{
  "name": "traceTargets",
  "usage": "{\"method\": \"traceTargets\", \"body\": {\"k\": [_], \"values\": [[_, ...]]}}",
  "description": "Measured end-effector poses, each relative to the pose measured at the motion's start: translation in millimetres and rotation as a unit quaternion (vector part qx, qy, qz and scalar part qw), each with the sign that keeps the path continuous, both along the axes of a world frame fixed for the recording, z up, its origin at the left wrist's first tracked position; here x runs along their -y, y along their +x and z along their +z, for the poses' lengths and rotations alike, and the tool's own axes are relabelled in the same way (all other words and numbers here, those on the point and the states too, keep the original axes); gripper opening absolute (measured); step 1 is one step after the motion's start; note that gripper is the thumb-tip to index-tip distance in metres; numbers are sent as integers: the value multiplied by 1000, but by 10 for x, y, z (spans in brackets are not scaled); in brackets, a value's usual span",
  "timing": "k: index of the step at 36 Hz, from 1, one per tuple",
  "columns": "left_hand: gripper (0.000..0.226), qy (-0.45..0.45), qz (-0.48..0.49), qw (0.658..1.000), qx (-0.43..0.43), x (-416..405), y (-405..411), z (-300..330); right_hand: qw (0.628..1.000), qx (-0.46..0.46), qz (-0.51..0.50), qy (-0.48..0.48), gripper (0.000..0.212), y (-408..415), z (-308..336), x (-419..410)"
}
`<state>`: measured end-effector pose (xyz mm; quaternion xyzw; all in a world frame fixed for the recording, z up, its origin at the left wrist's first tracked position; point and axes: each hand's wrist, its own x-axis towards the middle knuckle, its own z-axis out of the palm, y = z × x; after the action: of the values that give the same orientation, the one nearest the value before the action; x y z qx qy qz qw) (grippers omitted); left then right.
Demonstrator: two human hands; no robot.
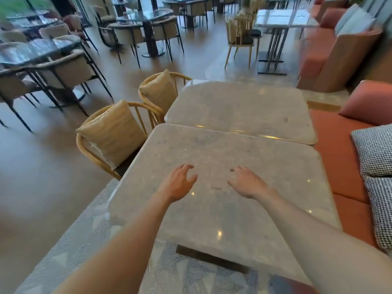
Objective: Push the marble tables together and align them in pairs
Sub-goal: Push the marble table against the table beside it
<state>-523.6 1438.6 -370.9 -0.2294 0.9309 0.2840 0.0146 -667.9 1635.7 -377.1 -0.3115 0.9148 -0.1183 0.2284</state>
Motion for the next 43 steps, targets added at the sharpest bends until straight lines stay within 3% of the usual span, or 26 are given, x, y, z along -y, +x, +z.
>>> {"method": "traceTargets", "body": {"k": [8,18,22,25,33,43], "values": [[52,-30,-33,998,40,1367,1088,-928,999,25,-46,-9,49,1309,-648,1216],[55,-132,-102,984,55,2189,1856,-1722,997,-40,63,-21,56,2559,-1564,2563],[53,-178,-112,977,-34,2255,1885,-1906,982,-174,30,-68,41,2635,-1817,2774],[45,-172,-98,975,-102,2281,1791,-1958,967,-227,20,-116,39,2552,-1916,2822],[40,-234,-74,953,-180,2292,1719,-2293,953,-283,21,-105,48,2541,-2145,2867],[32,-249,-72,936,-237,2361,1689,-2469,953,-292,6,-88,52,2559,-2169,2913]]}}
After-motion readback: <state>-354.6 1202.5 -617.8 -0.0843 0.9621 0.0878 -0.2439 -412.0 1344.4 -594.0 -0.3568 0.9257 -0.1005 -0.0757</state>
